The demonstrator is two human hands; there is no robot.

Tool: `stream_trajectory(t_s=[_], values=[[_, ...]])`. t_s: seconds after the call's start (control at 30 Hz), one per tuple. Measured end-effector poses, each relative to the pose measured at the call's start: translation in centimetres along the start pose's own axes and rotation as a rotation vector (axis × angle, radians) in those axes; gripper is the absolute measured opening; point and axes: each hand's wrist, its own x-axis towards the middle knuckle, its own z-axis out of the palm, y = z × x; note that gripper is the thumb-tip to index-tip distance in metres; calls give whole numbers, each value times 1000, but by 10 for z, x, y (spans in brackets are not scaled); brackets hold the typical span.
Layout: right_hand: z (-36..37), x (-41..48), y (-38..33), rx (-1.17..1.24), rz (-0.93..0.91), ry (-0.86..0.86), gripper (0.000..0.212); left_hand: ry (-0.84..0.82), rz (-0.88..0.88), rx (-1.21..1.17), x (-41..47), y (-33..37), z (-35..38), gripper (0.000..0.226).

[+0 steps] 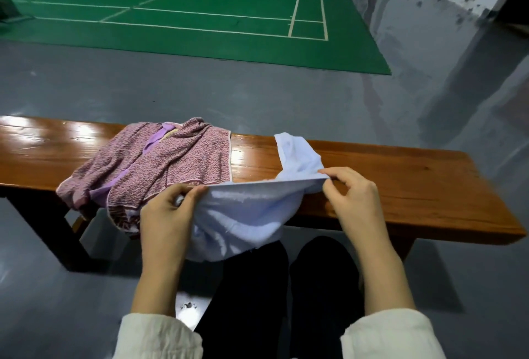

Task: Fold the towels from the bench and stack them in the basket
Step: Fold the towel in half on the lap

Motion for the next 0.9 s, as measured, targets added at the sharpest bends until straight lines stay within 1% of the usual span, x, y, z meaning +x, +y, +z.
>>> stream_trajectory(t_s=[0.07,0.1,0.13,0.17,0.2,0.27,0.33,0.4,0.47,0.5,0.53,0.57,0.6,0.63,0.67,0.7,0.73,0.77,0.8,0.83,0.9], values=[[4,2,-3,67,2,8,21,20,-14,31,0,-2,1,11],[6,2,-7,142,26,7,22,20,-9,44,-1,0,2,6],[10,2,-13,241,55,-4,22,0,5,38,-2,5,6,7],[13,1,-20,338,73,-30,22,-53,29,8,-4,12,11,18],[17,0,-27,418,67,-71,20,-140,58,-63,-9,21,18,29],[22,-6,-41,524,44,-178,20,-345,90,-226,-21,44,35,40],[24,-10,-50,563,44,-251,19,-461,102,-266,-30,59,51,33],[21,-10,-49,582,93,-264,16,-517,49,-232,-33,62,61,21],[18,-11,-37,553,169,-267,17,-569,-15,-191,-35,55,64,14],[16,-12,-26,491,204,-279,14,-580,-34,-173,-37,50,65,10],[15,-14,-12,373,238,-304,9,-572,-47,-159,-39,45,67,6],[15,-18,2,234,289,-363,1,-559,-60,-141,-40,38,68,3],[16,-25,16,92,351,-441,7,-553,-70,-112,-41,31,70,5],[18,-33,30,-2,407,-531,14,-576,-75,-77,-40,24,73,8],[21,-40,38,-28,447,-609,18,-643,-83,-29,-40,17,75,9],[26,-47,46,-14,472,-674,19,-754,-100,32,-40,11,78,8],[29,-52,48,13,477,-721,19,-887,-123,107,-43,7,79,13],[33,-55,48,37,478,-734,19,-1010,-148,202,-46,3,79,22],[35,-56,48,38,489,-732,19,-1100,-166,295,-49,0,79,30],[38,-55,47,44,501,-719,17,-1153,-165,375,-51,-1,78,37],[41,-49,45,17,524,-729,15,-1193,-131,482,-51,-1,78,43]])
